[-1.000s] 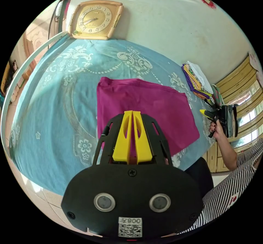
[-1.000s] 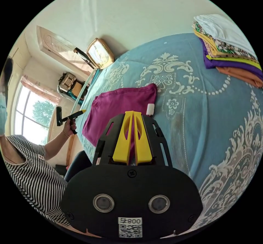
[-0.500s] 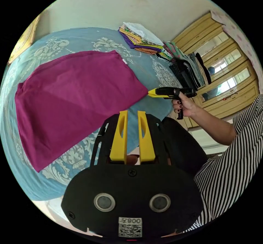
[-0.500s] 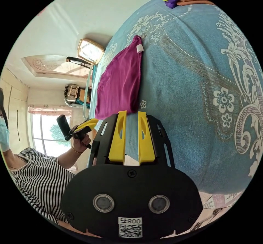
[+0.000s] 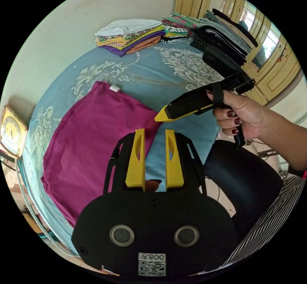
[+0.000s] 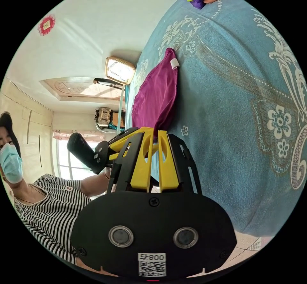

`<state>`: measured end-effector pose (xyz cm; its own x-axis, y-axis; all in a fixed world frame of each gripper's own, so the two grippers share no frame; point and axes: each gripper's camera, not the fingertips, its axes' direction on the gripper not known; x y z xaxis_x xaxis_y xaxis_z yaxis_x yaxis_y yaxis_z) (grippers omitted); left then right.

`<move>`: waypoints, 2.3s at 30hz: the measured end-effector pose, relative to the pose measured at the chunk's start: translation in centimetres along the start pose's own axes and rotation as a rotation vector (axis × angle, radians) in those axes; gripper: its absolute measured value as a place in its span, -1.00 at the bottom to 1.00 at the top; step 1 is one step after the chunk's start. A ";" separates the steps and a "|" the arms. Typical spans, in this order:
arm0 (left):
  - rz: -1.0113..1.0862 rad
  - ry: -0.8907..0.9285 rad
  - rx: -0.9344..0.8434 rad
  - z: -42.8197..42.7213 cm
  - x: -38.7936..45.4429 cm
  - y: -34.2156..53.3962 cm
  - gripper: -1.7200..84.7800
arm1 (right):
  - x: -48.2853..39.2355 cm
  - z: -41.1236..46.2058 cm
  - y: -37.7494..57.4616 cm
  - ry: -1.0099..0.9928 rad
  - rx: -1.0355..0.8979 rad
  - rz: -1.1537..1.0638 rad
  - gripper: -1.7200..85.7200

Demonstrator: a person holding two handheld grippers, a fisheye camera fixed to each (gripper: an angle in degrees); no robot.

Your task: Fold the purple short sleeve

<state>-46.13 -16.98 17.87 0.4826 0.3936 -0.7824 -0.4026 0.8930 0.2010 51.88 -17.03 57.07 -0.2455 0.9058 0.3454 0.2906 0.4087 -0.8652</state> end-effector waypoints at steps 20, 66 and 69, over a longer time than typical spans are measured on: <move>-0.378 0.189 0.169 -1.0 -3.0 2.7 -0.90 | 5.1 -2.7 -10.8 -0.089 0.118 0.180 -0.75; -0.435 0.249 0.338 -18.6 -8.4 12.8 -0.90 | -1.8 27.3 -20.5 0.099 0.008 -0.130 -0.94; -0.504 0.264 0.382 -21.6 -11.0 15.9 -0.90 | -4.2 31.3 -19.9 0.126 0.004 -0.203 -0.94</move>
<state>-74.64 -11.78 16.98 0.3140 -0.1131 -0.9427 0.1473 0.9867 -0.0693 18.14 -32.45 61.42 -0.1814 0.8121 0.5546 0.2429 0.5834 -0.7750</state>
